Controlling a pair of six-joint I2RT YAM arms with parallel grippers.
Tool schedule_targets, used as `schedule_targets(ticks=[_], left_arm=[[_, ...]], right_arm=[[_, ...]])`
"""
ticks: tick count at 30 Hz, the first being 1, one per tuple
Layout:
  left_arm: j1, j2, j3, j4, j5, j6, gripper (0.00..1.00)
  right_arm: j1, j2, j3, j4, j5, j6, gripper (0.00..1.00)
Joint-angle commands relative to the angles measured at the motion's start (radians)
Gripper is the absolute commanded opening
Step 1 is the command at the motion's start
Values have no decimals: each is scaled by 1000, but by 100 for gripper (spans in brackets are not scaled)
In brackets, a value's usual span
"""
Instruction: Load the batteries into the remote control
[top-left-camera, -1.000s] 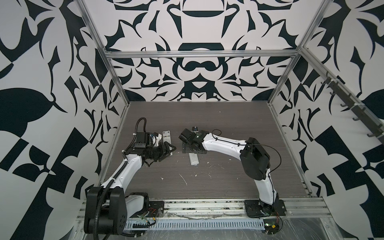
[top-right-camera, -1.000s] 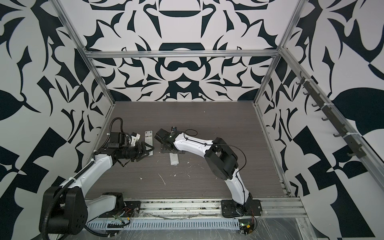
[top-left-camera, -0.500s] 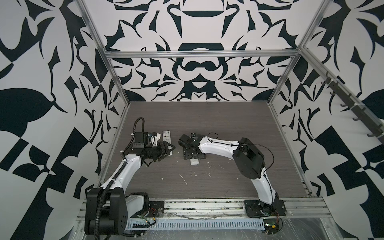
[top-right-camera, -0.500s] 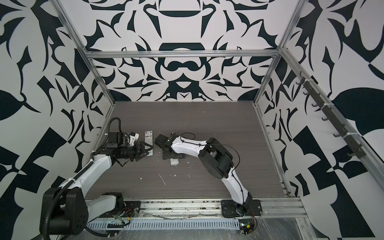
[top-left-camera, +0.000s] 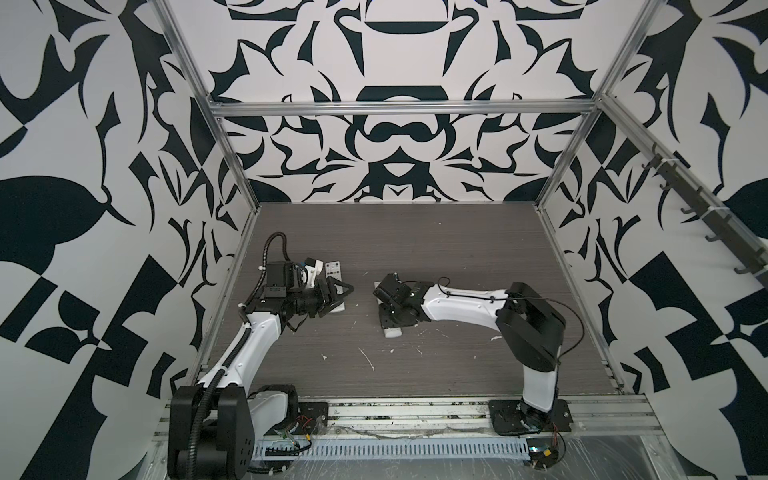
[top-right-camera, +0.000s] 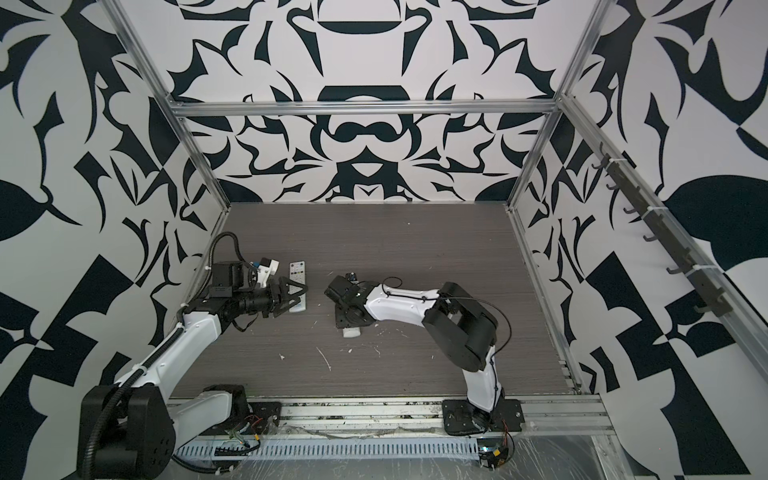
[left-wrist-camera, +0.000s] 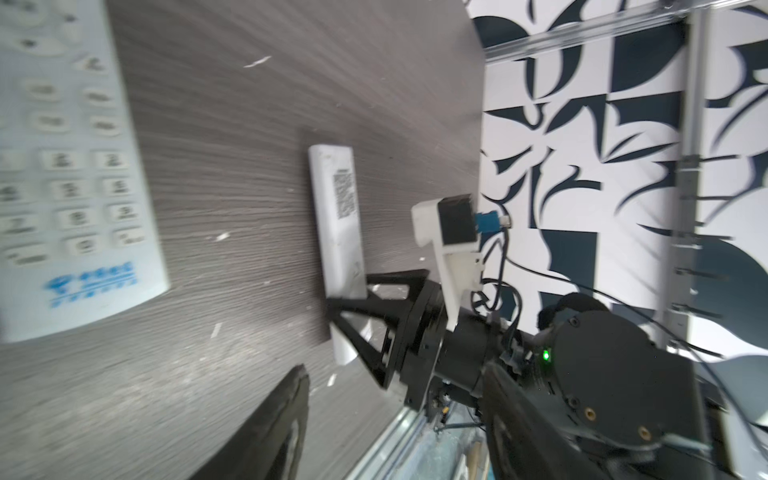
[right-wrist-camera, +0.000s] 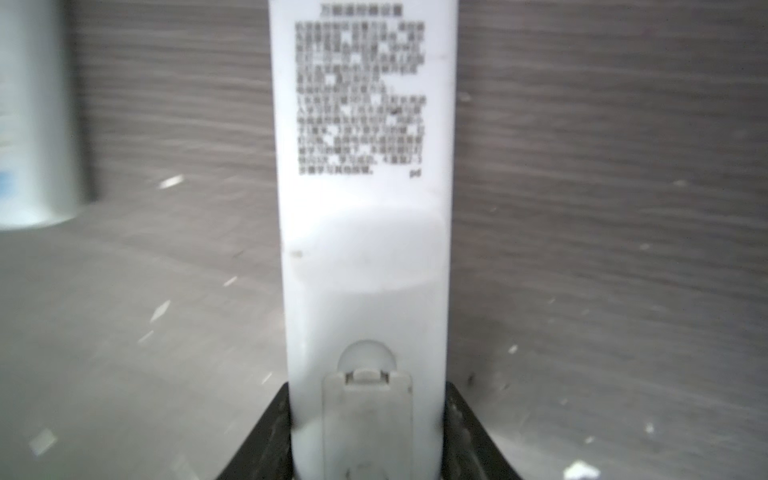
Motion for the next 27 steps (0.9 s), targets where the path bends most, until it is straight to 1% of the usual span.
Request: schedule_targets(ticks=[1,2,3,5,7,9,12,15,17,20,22,27], left_arm=[[3,-46,16,233,108,-114,82],[4,-50,24,284,117,-146,84],[3,-50,34,332,121,-181,90],[4,-47,57,436,119,-269,95],[0,-29,84,543,130,-357,99],[-8,-8,115,598,151,-395,100],[-53,26,177,610,171,-408,99],[-120,62,234,623,175,-406,99],[-150,81,255,629,166,-405,100],[-187,95,273,655,125,-412,99],[-203,111,288,649,100,-408,99],[-212,137,308,666,81,-419,99]], right_arm=[[-40,-180,-22,314,-210,-49,13],[-55,-216,-25,352,-260,-64,12],[-73,-246,-25,375,-307,-74,12],[-122,-294,-29,415,-398,-64,10],[-176,-345,-43,475,-479,-32,9],[-213,-376,-53,537,-540,1,8],[-225,-374,-32,611,-625,51,8],[-226,-356,-43,710,-668,114,8],[-230,-351,-46,729,-683,122,7],[-248,-336,-41,779,-744,161,7],[-259,-328,-39,817,-783,189,7],[-276,-310,-36,904,-861,252,6]])
